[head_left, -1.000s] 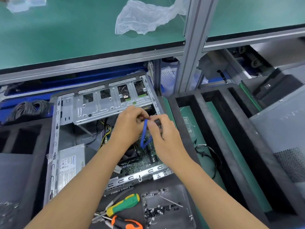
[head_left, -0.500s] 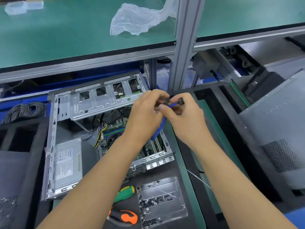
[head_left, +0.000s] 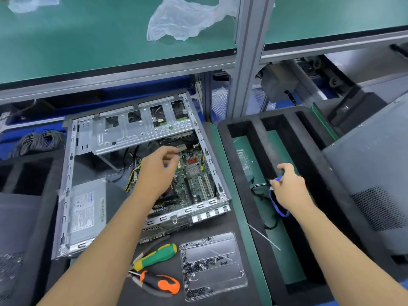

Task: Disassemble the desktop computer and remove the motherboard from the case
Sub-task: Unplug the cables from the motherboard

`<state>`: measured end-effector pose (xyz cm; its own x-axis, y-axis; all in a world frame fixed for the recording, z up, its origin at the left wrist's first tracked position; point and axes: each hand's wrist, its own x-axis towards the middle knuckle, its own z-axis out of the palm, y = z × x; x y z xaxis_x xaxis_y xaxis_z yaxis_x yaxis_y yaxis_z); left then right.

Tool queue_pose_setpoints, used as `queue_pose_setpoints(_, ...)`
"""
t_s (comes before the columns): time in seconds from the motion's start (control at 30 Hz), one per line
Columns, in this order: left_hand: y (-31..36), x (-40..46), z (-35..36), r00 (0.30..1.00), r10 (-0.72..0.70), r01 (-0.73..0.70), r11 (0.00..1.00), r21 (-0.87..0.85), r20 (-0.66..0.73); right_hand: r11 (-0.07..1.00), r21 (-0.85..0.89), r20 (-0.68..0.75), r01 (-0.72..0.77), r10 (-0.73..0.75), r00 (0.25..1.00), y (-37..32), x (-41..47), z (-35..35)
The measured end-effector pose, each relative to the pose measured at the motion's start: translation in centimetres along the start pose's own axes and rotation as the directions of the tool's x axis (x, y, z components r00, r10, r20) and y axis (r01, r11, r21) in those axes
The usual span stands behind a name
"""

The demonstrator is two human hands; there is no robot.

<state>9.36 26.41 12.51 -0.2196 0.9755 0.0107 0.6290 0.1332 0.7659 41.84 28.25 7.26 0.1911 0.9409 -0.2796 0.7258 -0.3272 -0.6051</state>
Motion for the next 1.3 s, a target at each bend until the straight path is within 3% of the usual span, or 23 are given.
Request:
queue_pose_setpoints(0.17, -3.9, -1.5, -2.4, 0.994, -0.113, 0.112, 0.985, 0.13, -0.001, 0.977, -0.211, 0.089, -0.044, 0.064, 0.994, 3.0, 1.2, 4.6)
queue_pose_setpoints(0.33, -5.2, -2.8, -3.8, 0.988, -0.155, 0.155, 0.966, 0.205, -0.016, 0.94, -0.34, 0.22, 0.013, 0.066, 0.973, 4.6, 1.7, 6.9)
queue_pose_setpoints(0.57, -5.7, -4.0, -4.2, 0.972, -0.232, 0.214, 0.939, 0.268, 0.036, 0.788, -0.608, 0.212, 0.095, 0.046, 0.976, 5.0, 1.3, 7.5)
queue_pose_setpoints(0.7, -5.7, -3.9, -4.1, 0.965, -0.25, 0.219, 0.933, 0.285, 0.075, 0.911, -0.409, 0.15, 0.047, 0.016, 0.989, 2.6, 1.3, 6.5)
queue_pose_setpoints(0.8, -5.9, -3.7, -4.0, 0.975, -0.191, 0.151, 0.943, 0.296, 0.111, 0.975, -0.168, -0.095, 0.144, -0.161, 0.982, -0.9, 1.0, 5.1)
queue_pose_setpoints(0.9, -6.0, -3.5, -4.1, 0.968, -0.204, 0.158, 0.948, 0.278, 0.145, 0.927, 0.023, -0.311, 0.375, -0.35, 0.884, -5.6, 0.1, 3.1)
queue_pose_setpoints(1.0, -6.0, -3.4, -3.9, 0.951, -0.222, 0.148, 0.938, 0.315, 0.215, 0.817, 0.087, -0.378, 0.571, -0.503, 0.777, -10.9, -1.4, 1.8)
queue_pose_setpoints(1.07, -6.0, -3.5, -3.8, 0.942, -0.231, 0.147, 0.937, 0.318, 0.245, 0.717, 0.049, -0.329, 0.696, -0.646, 0.688, -14.1, -2.6, 2.0)
queue_pose_setpoints(1.13, -6.0, -3.7, -3.8, 0.938, -0.232, 0.148, 0.94, 0.306, 0.258, 0.619, 0.032, -0.17, 0.785, -0.77, 0.614, -16.8, -3.4, 3.2)
queue_pose_setpoints(1.23, -5.7, -4.0, -3.9, 0.976, -0.179, 0.137, 0.947, 0.29, 0.123, 0.65, 0.049, 0.242, 0.758, -0.744, 0.623, -20.6, -3.8, 6.6)
queue_pose_setpoints(1.3, -5.1, -4.4, -4.1, 0.995, -0.1, 0.091, 0.95, 0.297, 0.014, 0.661, -0.003, 0.431, 0.751, -0.677, 0.597, -22.4, -3.5, 9.5)
